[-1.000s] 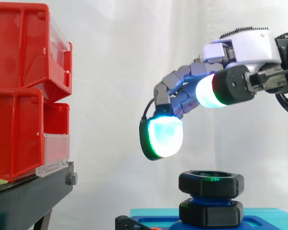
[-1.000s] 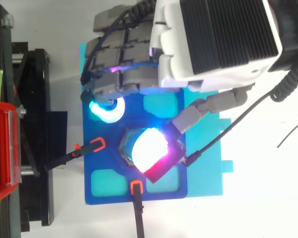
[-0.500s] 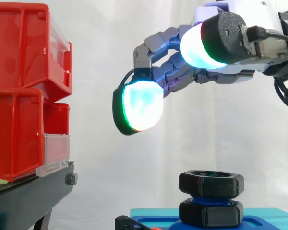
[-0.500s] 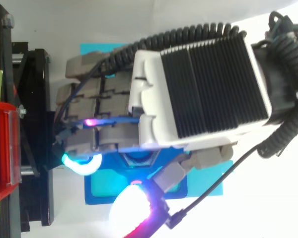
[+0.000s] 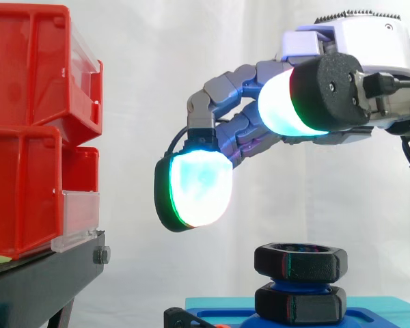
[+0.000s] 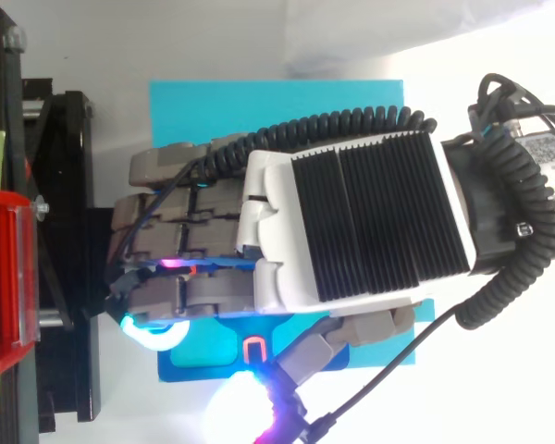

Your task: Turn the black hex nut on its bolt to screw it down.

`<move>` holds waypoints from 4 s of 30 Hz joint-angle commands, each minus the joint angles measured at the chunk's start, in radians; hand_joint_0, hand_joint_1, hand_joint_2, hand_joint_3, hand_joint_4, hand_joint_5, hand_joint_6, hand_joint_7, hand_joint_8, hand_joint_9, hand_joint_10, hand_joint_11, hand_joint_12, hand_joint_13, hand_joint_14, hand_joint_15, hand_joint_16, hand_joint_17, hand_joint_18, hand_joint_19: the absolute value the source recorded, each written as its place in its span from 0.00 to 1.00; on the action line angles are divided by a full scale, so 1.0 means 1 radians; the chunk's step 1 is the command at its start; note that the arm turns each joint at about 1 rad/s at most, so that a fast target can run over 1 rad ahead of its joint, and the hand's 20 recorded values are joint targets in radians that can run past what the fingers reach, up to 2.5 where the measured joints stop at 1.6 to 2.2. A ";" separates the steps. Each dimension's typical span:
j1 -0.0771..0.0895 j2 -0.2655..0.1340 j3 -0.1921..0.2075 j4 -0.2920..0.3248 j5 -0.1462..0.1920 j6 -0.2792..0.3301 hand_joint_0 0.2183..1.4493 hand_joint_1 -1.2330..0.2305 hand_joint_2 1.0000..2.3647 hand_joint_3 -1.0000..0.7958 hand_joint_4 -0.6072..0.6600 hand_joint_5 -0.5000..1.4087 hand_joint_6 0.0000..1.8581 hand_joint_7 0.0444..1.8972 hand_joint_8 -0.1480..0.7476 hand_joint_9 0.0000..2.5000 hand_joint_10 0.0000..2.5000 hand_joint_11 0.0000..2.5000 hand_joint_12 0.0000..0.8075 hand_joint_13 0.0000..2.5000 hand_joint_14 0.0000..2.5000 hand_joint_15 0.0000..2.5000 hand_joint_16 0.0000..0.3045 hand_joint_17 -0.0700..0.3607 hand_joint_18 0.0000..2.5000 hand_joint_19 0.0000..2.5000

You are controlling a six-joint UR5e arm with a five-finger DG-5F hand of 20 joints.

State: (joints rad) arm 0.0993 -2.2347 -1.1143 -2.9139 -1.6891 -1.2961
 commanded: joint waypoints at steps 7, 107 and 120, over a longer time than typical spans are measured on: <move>-0.009 0.000 -0.001 -0.060 -0.004 -0.012 0.21 0.63 0.00 0.28 0.73 0.16 0.34 0.44 0.54 0.24 0.00 0.16 0.43 0.25 0.00 0.05 0.13 0.37 0.19 0.03; -0.038 -0.002 -0.025 0.019 -0.053 -0.014 0.21 0.62 0.00 0.28 0.73 0.17 0.29 0.52 0.55 0.25 0.00 0.17 0.43 0.27 0.00 0.06 0.13 0.37 0.22 0.04; -0.046 0.000 -0.064 0.056 -0.055 -0.019 0.21 0.62 0.00 0.28 0.73 0.17 0.29 0.52 0.55 0.26 0.00 0.17 0.44 0.27 0.00 0.06 0.13 0.37 0.22 0.04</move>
State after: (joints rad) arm 0.0547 -2.2351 -1.1770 -2.8574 -1.7441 -1.3140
